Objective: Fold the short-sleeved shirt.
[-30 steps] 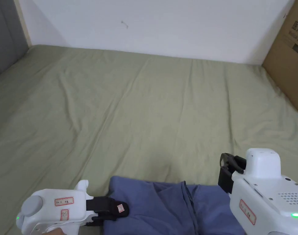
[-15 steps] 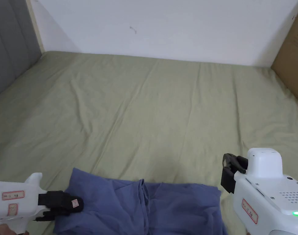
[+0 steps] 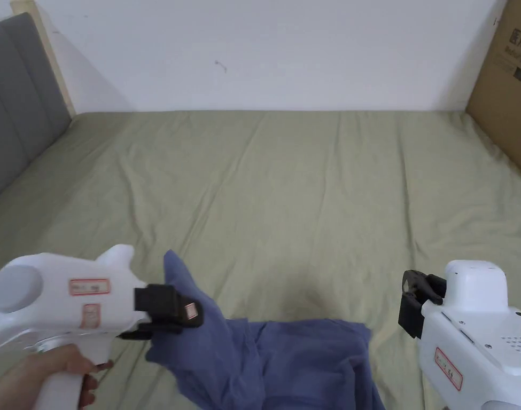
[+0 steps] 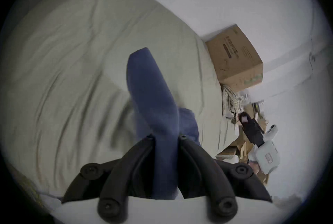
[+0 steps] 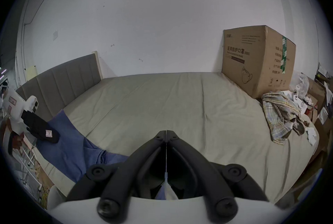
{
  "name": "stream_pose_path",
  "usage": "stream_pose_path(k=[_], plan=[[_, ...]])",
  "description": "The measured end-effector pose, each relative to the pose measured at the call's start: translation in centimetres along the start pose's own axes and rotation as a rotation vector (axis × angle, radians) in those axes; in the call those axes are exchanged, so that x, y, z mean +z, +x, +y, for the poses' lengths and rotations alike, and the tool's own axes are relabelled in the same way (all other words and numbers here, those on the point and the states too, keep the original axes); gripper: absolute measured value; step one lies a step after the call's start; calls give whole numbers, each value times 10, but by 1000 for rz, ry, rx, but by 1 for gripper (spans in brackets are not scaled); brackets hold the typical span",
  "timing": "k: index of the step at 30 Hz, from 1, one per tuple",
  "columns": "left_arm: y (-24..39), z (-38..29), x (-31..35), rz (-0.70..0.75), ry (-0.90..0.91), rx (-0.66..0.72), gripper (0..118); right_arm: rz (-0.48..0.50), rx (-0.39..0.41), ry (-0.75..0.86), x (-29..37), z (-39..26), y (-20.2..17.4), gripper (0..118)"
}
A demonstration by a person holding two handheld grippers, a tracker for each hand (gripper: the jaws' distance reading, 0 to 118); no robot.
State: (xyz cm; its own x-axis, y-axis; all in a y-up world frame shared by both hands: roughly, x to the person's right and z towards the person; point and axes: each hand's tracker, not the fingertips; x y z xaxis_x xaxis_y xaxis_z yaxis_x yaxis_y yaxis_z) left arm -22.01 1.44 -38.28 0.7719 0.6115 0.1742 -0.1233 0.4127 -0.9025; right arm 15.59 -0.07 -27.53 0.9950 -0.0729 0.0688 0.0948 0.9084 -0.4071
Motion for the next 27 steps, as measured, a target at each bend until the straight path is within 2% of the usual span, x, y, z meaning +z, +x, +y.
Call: stream_pose_path(k=[3,6,11,12,13,14,15,16,17,20,22,23,25,26,27], plan=[[44,-5,-39,27,-49,-92,13,-20,-36,10,8,-3,20,1],[76,-15,-83,-25,-114,-110,13,-68,-58,13,15,-6,44,1],[110,-36,-153,-83,-249,-197,16,-148,-165,14,26,-15,85,1],[113,-40,-164,-79,-261,-203,23,-156,-181,10,27,-18,92,1],[115,-44,-174,-65,-263,-190,37,-163,-191,4,28,-21,98,1],[116,-47,-183,-58,-282,-188,62,-171,-196,-6,29,-24,103,1],[119,-50,-187,-67,-293,-177,80,-181,-197,-16,30,-27,107,1],[119,-51,-188,-75,-294,-167,92,-192,-197,-19,31,-30,109,1],[119,-51,-185,-83,-292,-160,99,-196,-200,-24,32,-32,111,1],[116,-43,-170,-89,-244,-150,99,-196,-215,-33,31,-37,114,1],[107,-37,-154,-45,-181,-162,92,-190,-217,-38,30,-38,112,1],[104,-35,-146,-20,-149,-167,71,-185,-215,-38,29,-39,110,1],[89,-34,-135,51,-109,-146,18,-170,-207,-38,27,-39,106,1],[80,-35,-134,89,-118,-138,4,-163,-202,-39,25,-39,104,1],[71,-37,-136,119,-132,-120,3,-156,-197,-41,24,-39,102,1]])
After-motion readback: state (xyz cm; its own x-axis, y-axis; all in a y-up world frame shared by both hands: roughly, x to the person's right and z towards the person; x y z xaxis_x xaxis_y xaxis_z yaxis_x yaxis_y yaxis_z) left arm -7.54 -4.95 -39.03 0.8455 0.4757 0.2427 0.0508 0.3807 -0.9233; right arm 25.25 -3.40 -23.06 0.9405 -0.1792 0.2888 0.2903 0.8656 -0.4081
